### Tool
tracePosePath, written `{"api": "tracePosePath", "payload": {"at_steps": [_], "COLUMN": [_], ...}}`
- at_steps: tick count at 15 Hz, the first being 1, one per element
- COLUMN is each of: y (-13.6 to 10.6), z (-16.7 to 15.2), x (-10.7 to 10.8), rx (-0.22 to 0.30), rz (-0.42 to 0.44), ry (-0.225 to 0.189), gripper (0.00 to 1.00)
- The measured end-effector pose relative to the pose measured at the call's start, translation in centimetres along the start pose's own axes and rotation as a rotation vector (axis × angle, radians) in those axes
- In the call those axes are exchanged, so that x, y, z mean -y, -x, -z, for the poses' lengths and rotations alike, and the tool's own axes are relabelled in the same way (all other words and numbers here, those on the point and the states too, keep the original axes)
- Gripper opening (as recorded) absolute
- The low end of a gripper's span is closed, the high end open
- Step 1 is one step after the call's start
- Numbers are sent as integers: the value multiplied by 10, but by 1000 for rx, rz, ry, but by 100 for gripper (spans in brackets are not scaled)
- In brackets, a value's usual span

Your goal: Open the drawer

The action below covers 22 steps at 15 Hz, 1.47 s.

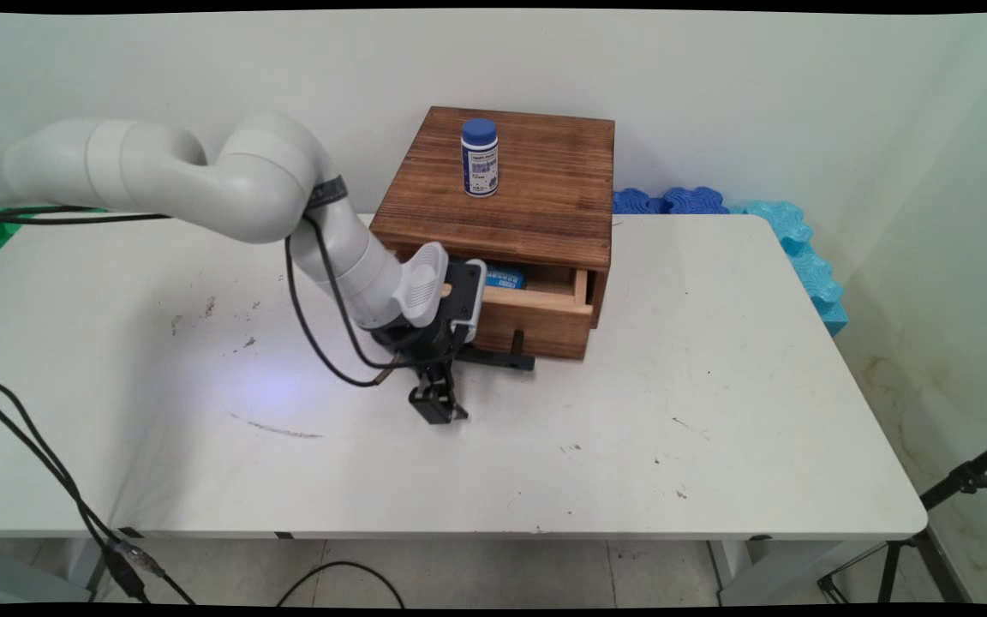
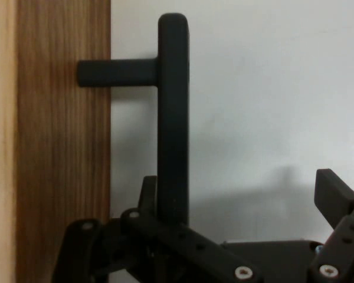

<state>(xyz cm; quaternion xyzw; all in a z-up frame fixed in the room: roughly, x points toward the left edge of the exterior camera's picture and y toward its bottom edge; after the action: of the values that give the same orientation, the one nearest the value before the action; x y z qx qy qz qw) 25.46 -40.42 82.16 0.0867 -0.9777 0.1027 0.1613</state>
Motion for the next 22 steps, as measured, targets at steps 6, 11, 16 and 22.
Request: {"api": "tracePosePath", "payload": {"at_steps": [6, 11, 16, 22], "y": [10, 13, 12, 11], "z": [9, 14, 20, 25], "x": [-35, -61, -85, -112], "rx": [-7, -21, -35, -41], "rz": [0, -10, -11, 8], "ry": [29, 47, 64, 87], "gripper": [100, 100, 100, 100]}}
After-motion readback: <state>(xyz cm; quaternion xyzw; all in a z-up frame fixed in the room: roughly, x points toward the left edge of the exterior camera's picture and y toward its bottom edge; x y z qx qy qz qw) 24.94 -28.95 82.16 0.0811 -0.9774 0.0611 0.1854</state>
